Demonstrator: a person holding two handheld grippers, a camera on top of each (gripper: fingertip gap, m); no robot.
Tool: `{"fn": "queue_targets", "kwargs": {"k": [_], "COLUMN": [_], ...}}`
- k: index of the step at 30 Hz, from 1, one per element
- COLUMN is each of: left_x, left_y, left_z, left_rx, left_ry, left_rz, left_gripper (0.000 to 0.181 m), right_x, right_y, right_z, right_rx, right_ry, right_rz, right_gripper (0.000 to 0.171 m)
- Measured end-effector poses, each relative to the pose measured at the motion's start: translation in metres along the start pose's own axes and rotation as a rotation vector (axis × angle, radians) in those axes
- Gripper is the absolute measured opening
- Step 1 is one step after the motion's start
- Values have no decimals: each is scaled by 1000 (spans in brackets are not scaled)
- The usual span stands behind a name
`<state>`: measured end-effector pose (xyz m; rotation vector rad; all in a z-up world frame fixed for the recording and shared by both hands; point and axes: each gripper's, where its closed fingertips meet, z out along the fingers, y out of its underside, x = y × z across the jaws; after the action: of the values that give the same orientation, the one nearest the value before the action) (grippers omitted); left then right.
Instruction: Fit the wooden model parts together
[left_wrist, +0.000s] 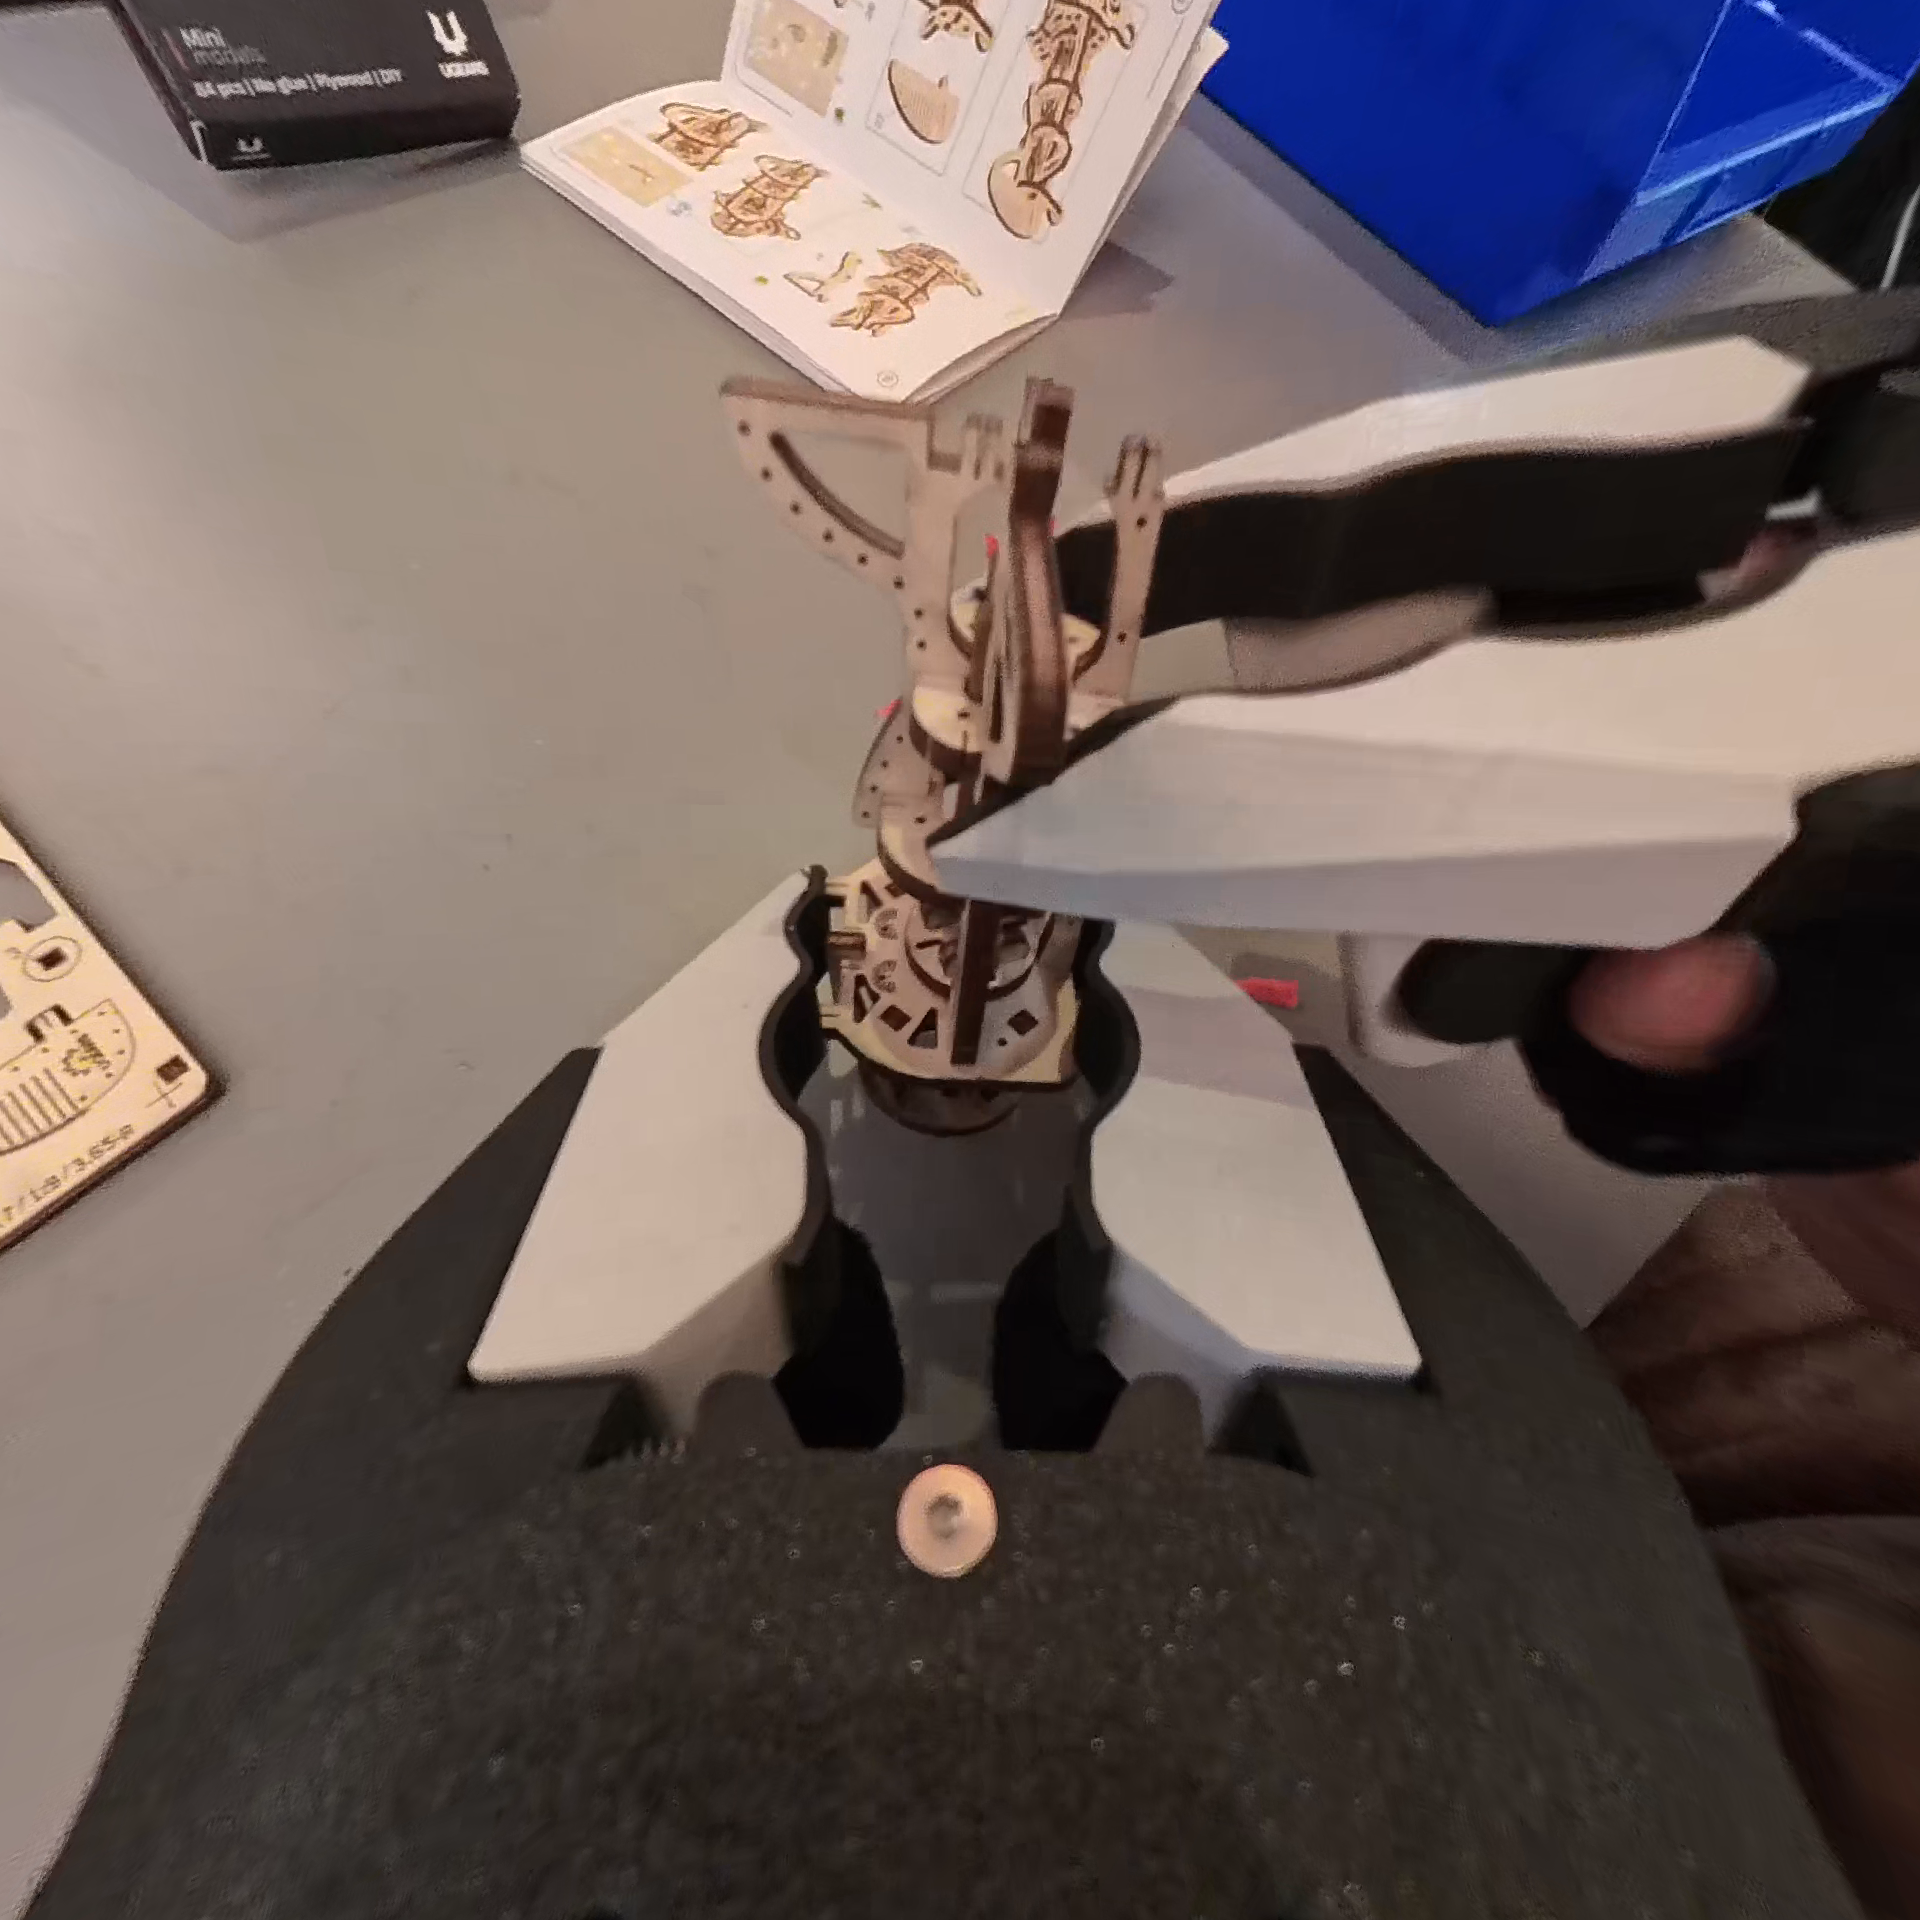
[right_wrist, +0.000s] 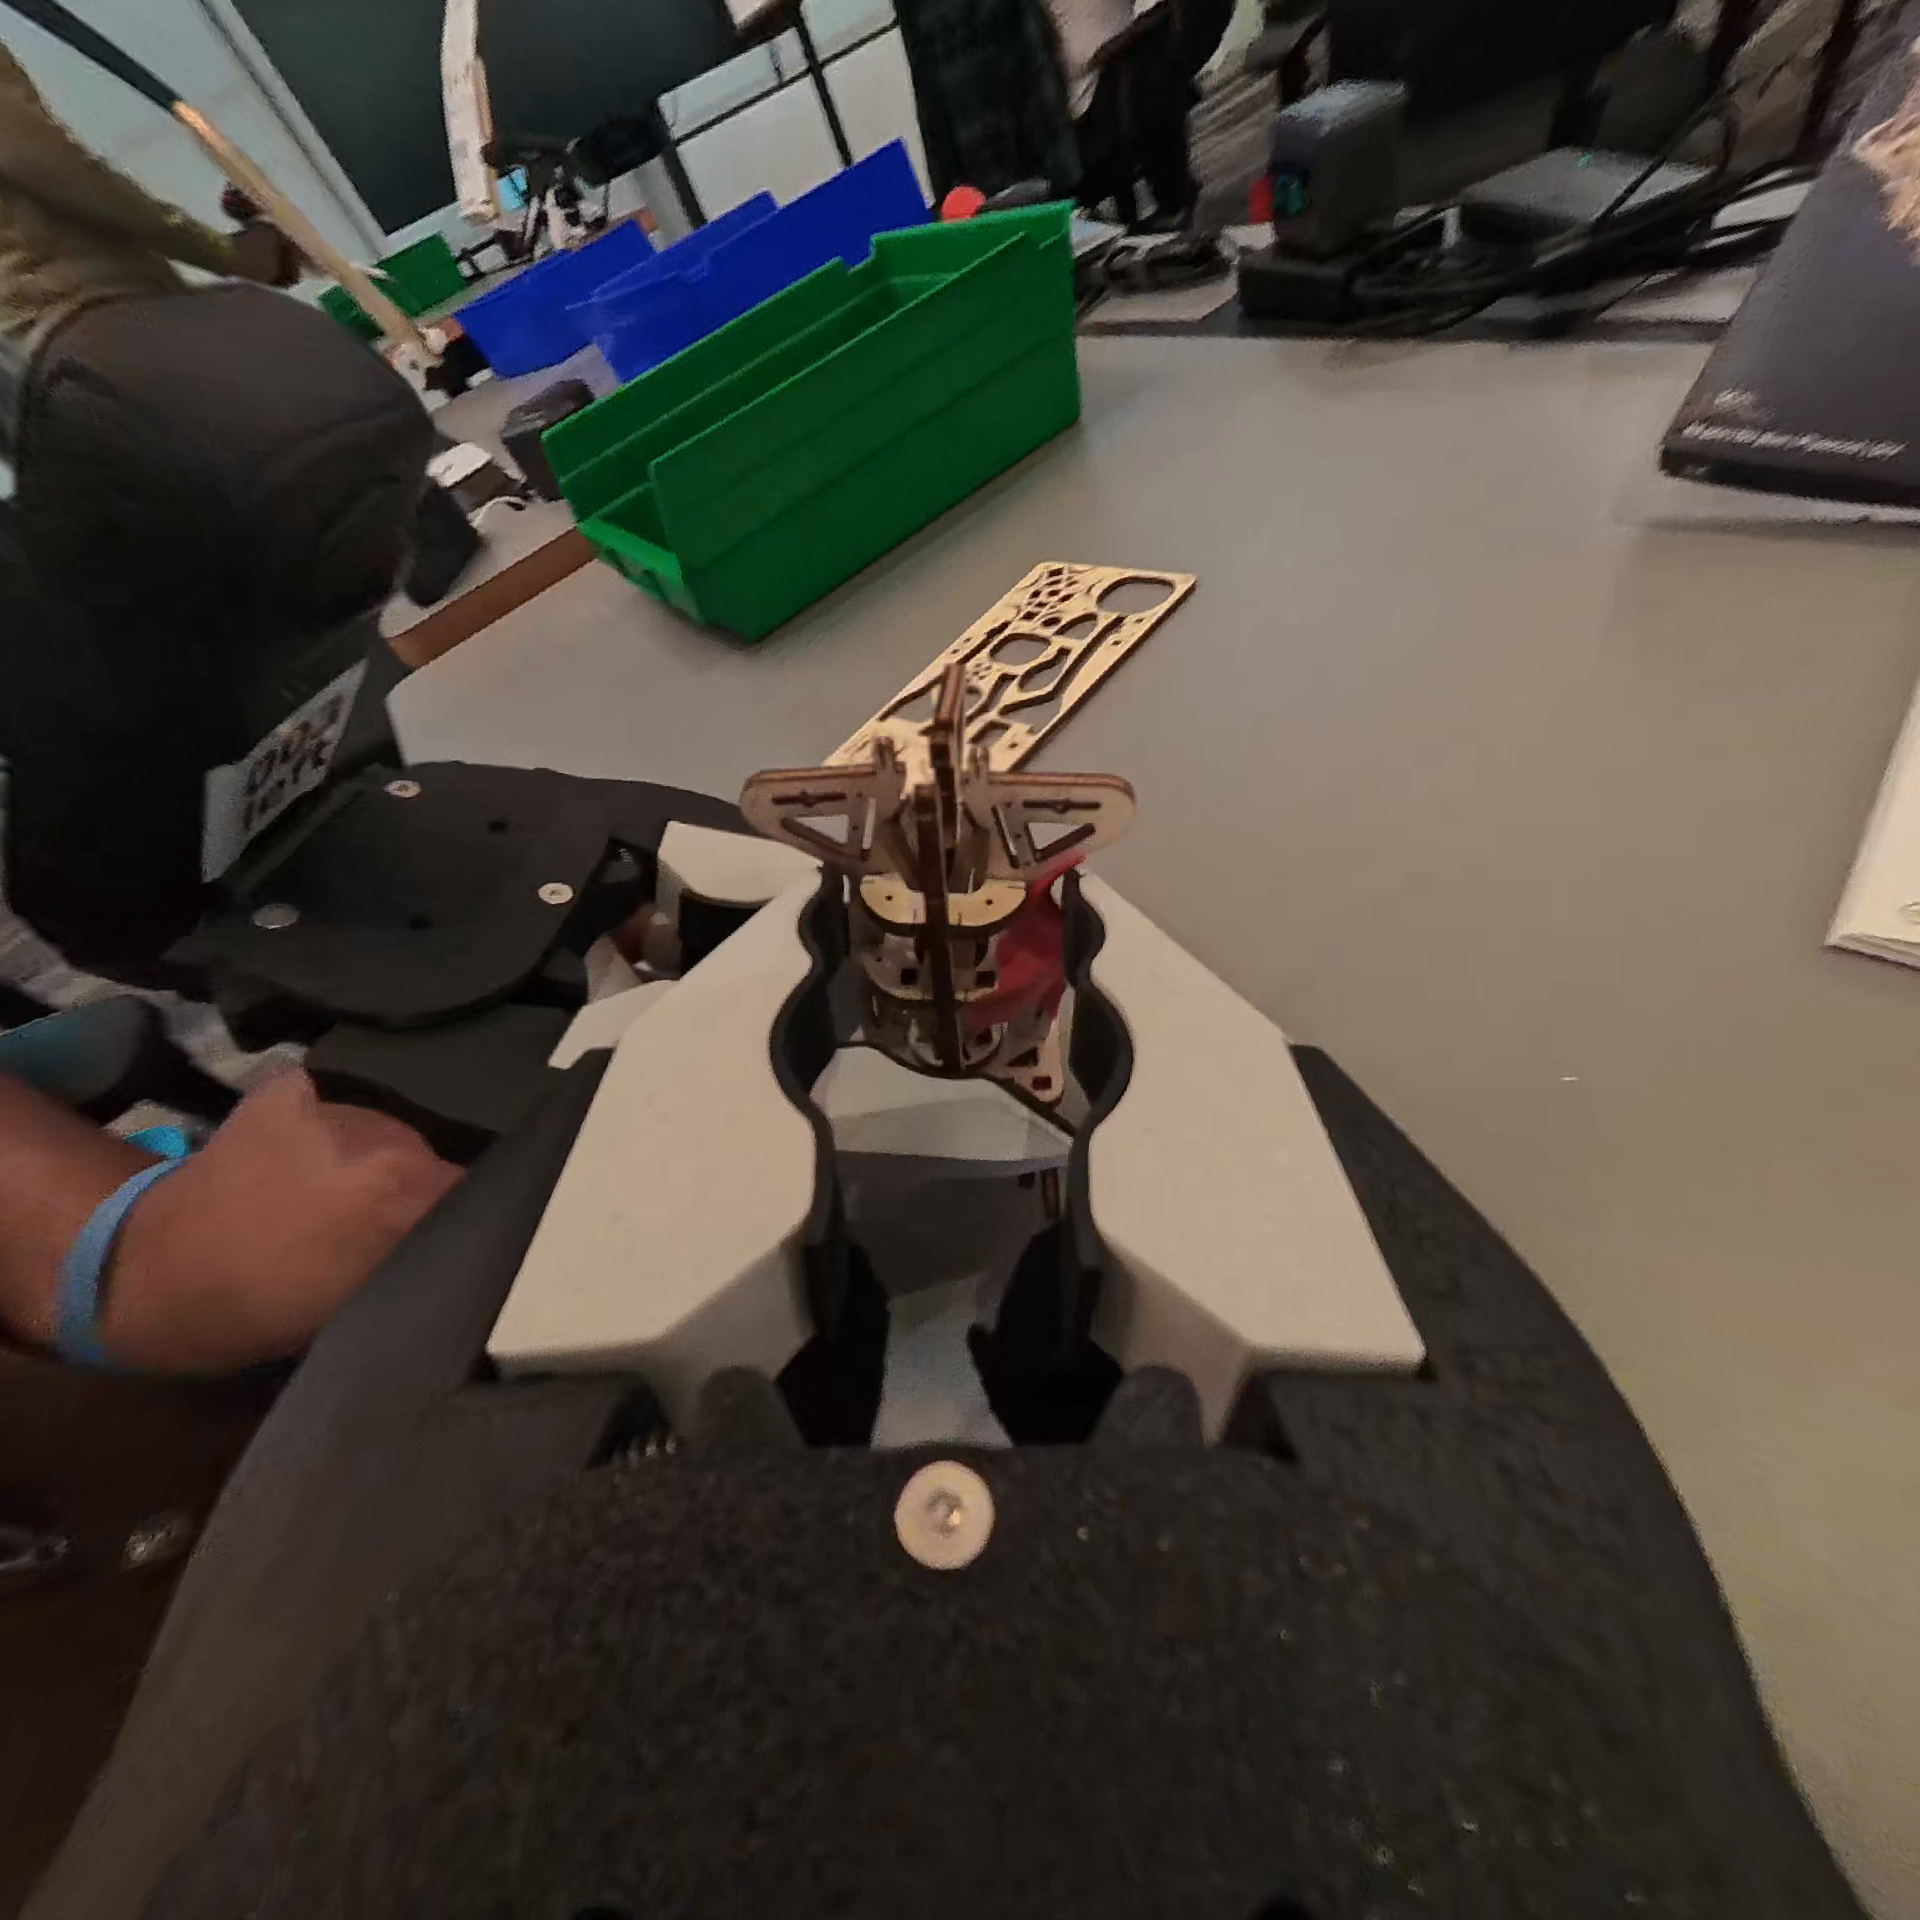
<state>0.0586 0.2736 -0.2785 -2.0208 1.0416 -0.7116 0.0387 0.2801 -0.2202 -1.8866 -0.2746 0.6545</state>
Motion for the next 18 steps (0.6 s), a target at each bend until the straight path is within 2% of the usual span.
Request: {"fn": "queue_targets", "kwargs": {"k": [3,8,9,11,13,15,18], "left_x": [2,10,11,-2,2,-3,5], "left_y": [0,2,4,9,14,26,38], "left_z": [1,-3,-4,-11,-26,-35,-53], "left_rx": [5,23,15,-19,-29,-77,-114], "left_ry": [18,111,126,87,185,230,440], "left_rz": [-15,2,14,43,101,143,201], "left_gripper": [43,45,46,62,78,84,81], "right_x": [0,-6,-8,-16,-23,-26,-32], "right_y": [1,5,6,8,9,5,4], "right_z": [0,0,0,-1,-2,-5,-8], "right_rx": [12,13,2,-2,-2,14,2], "right_ry": [37,-28,-58,-155,-235,-275,-357], "right_rz": [-56,-69,-61,-64,-100,-131,-141], "right_gripper": [38,37,37,38,37,37,37]}}
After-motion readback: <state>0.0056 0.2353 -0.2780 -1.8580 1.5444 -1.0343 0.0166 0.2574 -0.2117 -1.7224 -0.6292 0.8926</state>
